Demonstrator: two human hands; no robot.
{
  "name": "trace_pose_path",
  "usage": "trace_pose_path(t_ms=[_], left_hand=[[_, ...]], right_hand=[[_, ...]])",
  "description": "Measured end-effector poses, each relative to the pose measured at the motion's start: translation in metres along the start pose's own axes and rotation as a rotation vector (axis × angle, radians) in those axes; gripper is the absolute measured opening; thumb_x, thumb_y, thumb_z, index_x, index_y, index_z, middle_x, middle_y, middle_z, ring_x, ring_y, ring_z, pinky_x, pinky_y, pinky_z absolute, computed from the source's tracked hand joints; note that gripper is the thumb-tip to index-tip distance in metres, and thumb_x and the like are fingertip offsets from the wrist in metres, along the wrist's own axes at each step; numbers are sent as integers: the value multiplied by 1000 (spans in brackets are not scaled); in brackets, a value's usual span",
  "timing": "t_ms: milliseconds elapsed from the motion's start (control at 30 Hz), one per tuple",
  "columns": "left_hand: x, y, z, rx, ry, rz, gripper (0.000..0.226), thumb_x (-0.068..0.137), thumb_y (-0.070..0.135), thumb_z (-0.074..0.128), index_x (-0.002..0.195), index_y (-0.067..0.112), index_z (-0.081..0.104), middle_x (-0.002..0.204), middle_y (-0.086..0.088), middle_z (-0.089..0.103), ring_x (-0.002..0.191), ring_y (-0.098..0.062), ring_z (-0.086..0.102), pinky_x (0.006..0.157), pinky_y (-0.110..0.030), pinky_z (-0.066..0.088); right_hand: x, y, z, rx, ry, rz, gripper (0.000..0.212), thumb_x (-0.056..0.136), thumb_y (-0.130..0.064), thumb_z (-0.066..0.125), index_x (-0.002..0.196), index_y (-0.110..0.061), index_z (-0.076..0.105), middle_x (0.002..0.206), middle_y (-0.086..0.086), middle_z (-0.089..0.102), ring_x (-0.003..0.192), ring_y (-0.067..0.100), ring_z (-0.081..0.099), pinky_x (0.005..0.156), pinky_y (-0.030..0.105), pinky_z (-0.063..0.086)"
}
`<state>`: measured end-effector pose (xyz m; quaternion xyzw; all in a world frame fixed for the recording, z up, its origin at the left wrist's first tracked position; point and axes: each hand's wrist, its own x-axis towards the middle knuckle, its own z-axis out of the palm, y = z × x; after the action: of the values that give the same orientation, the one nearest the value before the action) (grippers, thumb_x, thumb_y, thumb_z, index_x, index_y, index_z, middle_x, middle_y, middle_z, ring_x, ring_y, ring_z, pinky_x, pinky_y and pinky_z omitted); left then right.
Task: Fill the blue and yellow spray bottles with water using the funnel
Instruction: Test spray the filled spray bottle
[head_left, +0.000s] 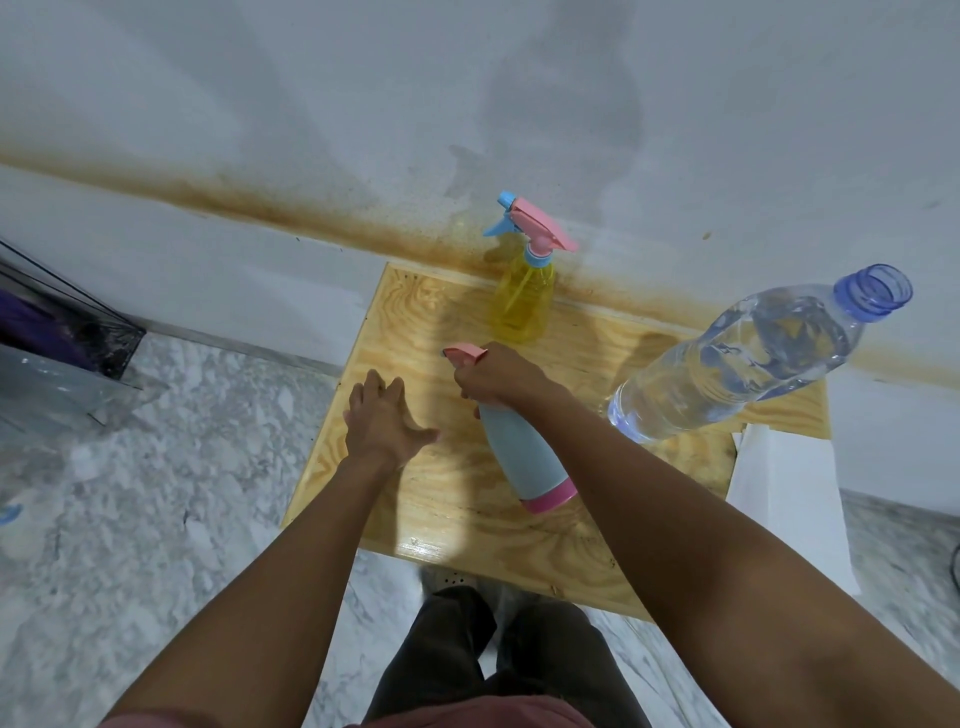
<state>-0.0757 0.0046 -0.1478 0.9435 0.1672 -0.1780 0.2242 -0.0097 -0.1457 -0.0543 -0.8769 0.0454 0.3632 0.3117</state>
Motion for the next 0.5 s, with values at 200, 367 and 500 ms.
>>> trace_pose_path(t_ms=[200, 367, 500], left_hand=[[0, 0, 0, -4, -5, 0, 105, 68, 57, 81, 152, 17, 32, 164, -12, 10, 150, -33, 8, 121, -48, 19], [-1, 0, 0, -1, -4, 2, 104, 68, 57, 82, 151, 16, 33, 164, -11, 11, 150, -33, 9, 121, -48, 20], [-1, 1, -1, -4, -3, 4, 104, 68, 57, 82, 150, 16, 34, 163, -11, 12, 150, -33, 9, 121, -48, 20]], right_hand=[[-4, -1, -2, 20, 20, 1, 30, 91, -38, 49, 110, -14, 48, 103, 7, 72, 85, 26, 73, 90, 42, 56], [-2, -1, 3, 4, -13, -12, 55, 80, -46, 46, 124, -15, 58, 112, 7, 71, 96, 30, 70, 93, 46, 55], [-8, 1, 1, 10, 17, 13, 36, 88, -41, 49, 112, -14, 51, 105, 6, 71, 88, 26, 72, 91, 42, 55]])
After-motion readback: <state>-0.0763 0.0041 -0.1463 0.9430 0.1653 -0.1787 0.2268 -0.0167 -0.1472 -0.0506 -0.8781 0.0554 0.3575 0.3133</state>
